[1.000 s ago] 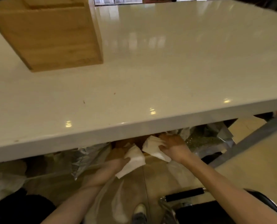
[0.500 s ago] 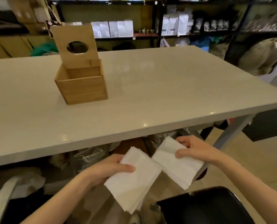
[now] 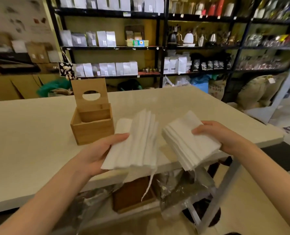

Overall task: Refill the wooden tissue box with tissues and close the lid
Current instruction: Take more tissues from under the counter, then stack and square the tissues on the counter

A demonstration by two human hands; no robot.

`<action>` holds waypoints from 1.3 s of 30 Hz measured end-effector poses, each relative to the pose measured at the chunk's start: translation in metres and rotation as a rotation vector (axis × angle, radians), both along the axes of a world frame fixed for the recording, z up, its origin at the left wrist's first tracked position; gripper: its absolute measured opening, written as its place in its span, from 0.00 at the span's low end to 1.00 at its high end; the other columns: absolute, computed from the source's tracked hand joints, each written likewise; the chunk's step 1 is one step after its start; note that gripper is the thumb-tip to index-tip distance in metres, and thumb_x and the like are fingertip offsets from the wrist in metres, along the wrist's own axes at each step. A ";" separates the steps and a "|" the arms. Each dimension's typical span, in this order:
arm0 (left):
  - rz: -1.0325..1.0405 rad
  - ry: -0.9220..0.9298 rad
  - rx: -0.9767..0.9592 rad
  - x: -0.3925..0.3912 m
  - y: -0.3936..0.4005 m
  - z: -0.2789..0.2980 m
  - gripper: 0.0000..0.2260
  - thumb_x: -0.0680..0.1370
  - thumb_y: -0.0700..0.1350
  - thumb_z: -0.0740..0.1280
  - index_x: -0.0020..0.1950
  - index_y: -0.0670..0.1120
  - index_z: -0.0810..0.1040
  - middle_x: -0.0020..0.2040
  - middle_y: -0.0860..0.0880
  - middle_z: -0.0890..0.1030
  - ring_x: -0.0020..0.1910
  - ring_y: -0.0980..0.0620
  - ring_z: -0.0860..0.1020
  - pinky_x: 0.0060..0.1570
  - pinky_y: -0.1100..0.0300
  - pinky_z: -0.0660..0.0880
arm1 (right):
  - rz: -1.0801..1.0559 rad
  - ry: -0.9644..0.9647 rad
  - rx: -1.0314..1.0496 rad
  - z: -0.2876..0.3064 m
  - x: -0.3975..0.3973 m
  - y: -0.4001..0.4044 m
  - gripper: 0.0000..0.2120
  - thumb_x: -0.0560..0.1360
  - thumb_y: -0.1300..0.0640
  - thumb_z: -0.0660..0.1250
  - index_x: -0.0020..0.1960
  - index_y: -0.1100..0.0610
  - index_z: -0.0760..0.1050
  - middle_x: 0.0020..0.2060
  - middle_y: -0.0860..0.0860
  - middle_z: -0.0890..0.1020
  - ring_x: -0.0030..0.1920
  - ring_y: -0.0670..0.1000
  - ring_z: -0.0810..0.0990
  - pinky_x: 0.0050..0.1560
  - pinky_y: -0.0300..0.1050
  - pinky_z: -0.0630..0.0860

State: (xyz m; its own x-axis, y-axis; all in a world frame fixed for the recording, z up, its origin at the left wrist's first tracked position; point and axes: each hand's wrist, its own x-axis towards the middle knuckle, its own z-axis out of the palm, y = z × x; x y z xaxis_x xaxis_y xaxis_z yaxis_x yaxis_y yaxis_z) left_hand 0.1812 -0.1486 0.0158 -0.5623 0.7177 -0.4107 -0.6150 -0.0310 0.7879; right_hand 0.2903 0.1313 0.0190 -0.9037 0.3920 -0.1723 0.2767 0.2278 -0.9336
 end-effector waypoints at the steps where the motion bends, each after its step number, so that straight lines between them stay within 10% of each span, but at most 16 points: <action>1: 0.044 0.040 -0.016 -0.005 0.002 0.008 0.26 0.61 0.42 0.73 0.58 0.42 0.75 0.47 0.41 0.83 0.45 0.44 0.82 0.34 0.53 0.82 | -0.020 0.002 -0.009 0.002 -0.006 0.003 0.03 0.71 0.60 0.67 0.44 0.55 0.78 0.41 0.55 0.82 0.43 0.55 0.80 0.45 0.46 0.75; 8: 0.196 0.187 -0.077 -0.052 0.024 0.038 0.12 0.72 0.42 0.68 0.54 0.43 0.75 0.43 0.43 0.82 0.42 0.46 0.80 0.25 0.56 0.79 | -0.107 0.003 -0.051 0.009 -0.057 0.024 0.04 0.70 0.57 0.68 0.44 0.58 0.77 0.39 0.56 0.81 0.40 0.56 0.80 0.41 0.48 0.75; 23: 0.083 0.120 -0.200 -0.098 0.094 -0.034 0.18 0.76 0.33 0.60 0.66 0.33 0.66 0.62 0.35 0.74 0.57 0.39 0.74 0.54 0.46 0.71 | -0.150 -0.258 0.003 -0.022 -0.106 0.040 0.17 0.69 0.57 0.70 0.55 0.63 0.77 0.53 0.62 0.81 0.53 0.60 0.80 0.56 0.53 0.76; 28: -0.003 0.150 -0.176 -0.102 0.090 -0.039 0.14 0.76 0.32 0.60 0.62 0.35 0.70 0.54 0.39 0.78 0.54 0.41 0.76 0.57 0.48 0.71 | -0.163 -0.275 0.169 -0.025 -0.112 0.039 0.19 0.70 0.55 0.68 0.57 0.65 0.76 0.56 0.62 0.80 0.56 0.60 0.79 0.59 0.54 0.74; 32: -0.038 0.477 -0.329 -0.100 0.083 -0.044 0.18 0.74 0.37 0.67 0.62 0.41 0.68 0.59 0.43 0.77 0.55 0.46 0.76 0.57 0.52 0.72 | -0.144 -0.264 0.330 -0.031 -0.116 0.036 0.20 0.70 0.54 0.68 0.55 0.68 0.76 0.55 0.65 0.79 0.44 0.55 0.77 0.41 0.47 0.73; 35: -0.032 0.767 -0.458 -0.093 0.081 -0.042 0.39 0.73 0.43 0.69 0.75 0.48 0.46 0.76 0.49 0.56 0.72 0.47 0.60 0.72 0.49 0.57 | -0.114 -0.238 0.403 -0.036 -0.118 0.035 0.20 0.70 0.54 0.69 0.54 0.70 0.76 0.55 0.67 0.78 0.46 0.62 0.78 0.50 0.55 0.75; 39: -0.092 1.047 -0.604 -0.087 0.082 -0.035 0.37 0.76 0.47 0.64 0.75 0.50 0.42 0.77 0.52 0.39 0.76 0.51 0.45 0.72 0.55 0.48 | -0.075 -0.204 0.447 -0.037 -0.123 0.035 0.15 0.70 0.56 0.70 0.53 0.64 0.79 0.51 0.60 0.81 0.42 0.50 0.76 0.39 0.37 0.70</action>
State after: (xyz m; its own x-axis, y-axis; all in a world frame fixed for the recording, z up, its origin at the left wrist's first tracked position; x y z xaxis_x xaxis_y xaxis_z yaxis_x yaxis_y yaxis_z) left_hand 0.0941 -0.0666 -0.0190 -0.7797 0.6222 -0.0704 0.3479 0.5240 0.7774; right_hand 0.1673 0.1664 -0.0175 -0.8357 0.5302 -0.1429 0.4745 0.5664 -0.6738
